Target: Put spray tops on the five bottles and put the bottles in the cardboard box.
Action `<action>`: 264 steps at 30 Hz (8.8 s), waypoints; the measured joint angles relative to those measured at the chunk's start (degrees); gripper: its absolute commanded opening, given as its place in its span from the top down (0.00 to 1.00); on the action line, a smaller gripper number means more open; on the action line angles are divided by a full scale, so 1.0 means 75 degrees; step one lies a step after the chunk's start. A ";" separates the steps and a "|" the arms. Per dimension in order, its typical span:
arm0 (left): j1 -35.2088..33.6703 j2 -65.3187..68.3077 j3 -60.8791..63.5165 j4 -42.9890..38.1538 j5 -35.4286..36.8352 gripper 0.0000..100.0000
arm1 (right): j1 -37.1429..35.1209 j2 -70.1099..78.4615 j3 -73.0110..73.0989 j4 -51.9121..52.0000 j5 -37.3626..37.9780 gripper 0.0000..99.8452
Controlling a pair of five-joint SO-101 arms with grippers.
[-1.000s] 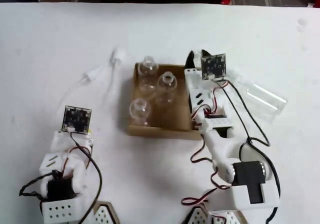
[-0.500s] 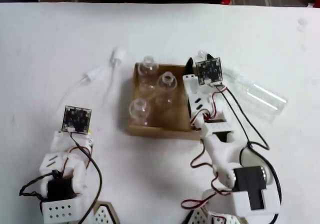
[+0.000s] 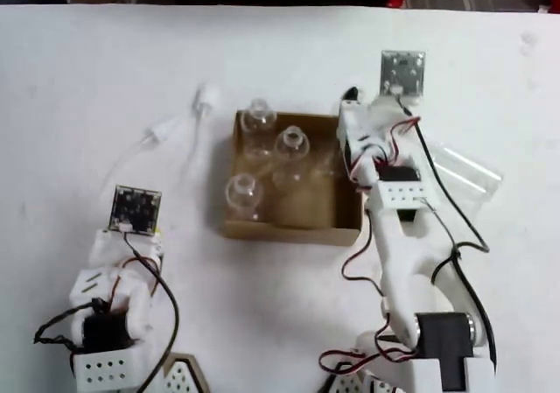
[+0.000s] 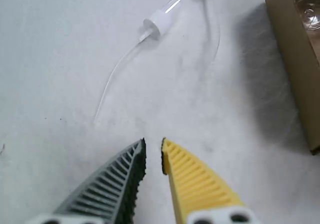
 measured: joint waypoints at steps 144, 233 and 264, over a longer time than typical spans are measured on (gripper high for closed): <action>0.0000 0.0000 0.0000 0.0000 0.0000 0.94 | -0.0692 -0.0258 0.3223 -0.5720 0.1864 0.98; 0.0000 0.0000 0.0000 0.0164 0.0000 0.94 | 0.2075 0.3329 -0.6634 0.8334 0.6998 0.84; 0.0000 0.0000 0.0000 0.0164 0.0000 0.94 | 0.2590 0.8029 -1.1558 1.0772 0.8721 0.91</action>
